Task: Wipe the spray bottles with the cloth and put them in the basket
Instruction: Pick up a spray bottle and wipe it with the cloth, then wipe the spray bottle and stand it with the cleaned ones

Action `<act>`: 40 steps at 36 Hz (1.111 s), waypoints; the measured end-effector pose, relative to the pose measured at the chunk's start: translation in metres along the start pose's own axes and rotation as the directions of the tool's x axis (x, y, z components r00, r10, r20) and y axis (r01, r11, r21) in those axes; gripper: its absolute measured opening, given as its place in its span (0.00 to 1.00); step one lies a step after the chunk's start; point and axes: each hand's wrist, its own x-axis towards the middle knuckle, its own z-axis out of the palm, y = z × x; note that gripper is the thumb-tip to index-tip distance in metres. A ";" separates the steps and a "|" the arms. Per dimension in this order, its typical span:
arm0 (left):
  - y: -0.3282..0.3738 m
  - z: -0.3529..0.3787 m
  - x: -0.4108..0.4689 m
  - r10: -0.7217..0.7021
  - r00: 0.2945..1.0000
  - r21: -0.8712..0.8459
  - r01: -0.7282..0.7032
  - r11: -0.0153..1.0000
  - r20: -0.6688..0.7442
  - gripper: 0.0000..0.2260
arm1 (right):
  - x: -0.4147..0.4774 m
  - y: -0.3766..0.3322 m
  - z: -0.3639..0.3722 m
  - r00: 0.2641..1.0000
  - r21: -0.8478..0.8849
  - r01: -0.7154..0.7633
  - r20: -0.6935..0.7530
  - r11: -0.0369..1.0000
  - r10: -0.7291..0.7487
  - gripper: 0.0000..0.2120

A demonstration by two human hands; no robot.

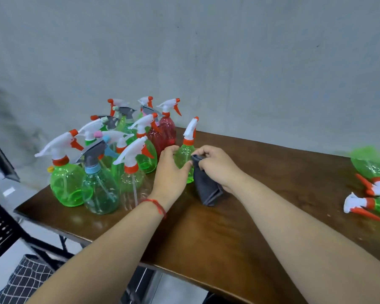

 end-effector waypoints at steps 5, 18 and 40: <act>0.002 0.022 0.031 -0.045 0.997 0.012 0.045 0.999 -0.059 0.22 | 0.022 0.004 -0.008 0.997 -0.037 -0.008 -0.077 0.999 0.005 0.15; 0.010 0.073 0.130 -0.219 0.958 0.175 0.251 0.952 -0.184 0.24 | 0.031 0.024 -0.071 0.989 0.510 -0.049 -0.097 0.859 0.114 0.10; 0.162 0.153 -0.080 0.149 0.851 -0.278 -0.004 0.961 0.504 0.08 | -0.122 0.101 -0.191 0.920 0.333 0.126 -0.392 0.935 0.015 0.12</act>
